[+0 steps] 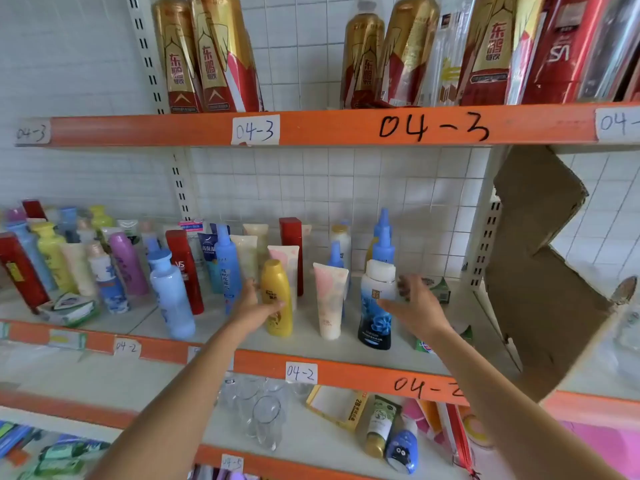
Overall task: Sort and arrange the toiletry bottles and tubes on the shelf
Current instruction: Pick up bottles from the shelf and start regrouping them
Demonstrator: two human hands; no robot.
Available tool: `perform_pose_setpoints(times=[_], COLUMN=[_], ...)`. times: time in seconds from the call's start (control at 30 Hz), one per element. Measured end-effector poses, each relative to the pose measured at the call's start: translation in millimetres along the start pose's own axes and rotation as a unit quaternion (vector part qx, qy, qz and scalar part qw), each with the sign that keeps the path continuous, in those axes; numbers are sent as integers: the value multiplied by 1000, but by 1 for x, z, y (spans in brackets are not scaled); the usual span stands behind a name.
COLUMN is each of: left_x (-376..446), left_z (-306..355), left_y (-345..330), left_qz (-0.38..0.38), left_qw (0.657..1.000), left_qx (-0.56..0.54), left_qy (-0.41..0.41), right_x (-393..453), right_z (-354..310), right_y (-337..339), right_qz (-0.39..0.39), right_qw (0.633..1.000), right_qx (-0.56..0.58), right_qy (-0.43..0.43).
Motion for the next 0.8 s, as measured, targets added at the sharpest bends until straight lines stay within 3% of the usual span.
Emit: perform_pose_setpoints(times=[0.13, 0.33, 0.5, 0.67, 0.8], left_x=[-5, -22, -47, -75, -117], left_z=[-10, -9, 14, 35, 18], left_y=[-10, -15, -1, 9, 12], left_qz=[42, 53, 66, 37, 36], left_qw=[998, 998, 996, 994, 992], left_qx=[-43, -24, -45, -82, -110], left_qy=[9, 2, -28, -56, -43], right_x=[5, 0, -23, -60, -87], right_z=[17, 29, 10, -9, 0], right_y=[-31, -48, -23, -22, -54], right_qz=[-78, -72, -32, -98, -163], right_qw=[994, 994, 992, 988, 982], right_qx=[46, 49, 120, 88, 41], right_qy=[-66, -72, 10, 85, 89])
Point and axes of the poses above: each hand's wrist, its own x-axis towards the middle knuckle, its own y-axis out of the back of the hand, z = x × y, the point moved 8 cm from there along x, towards the middle knuckle, and after that the axes turned 12 degrees about -y, right-handed, at the moved point
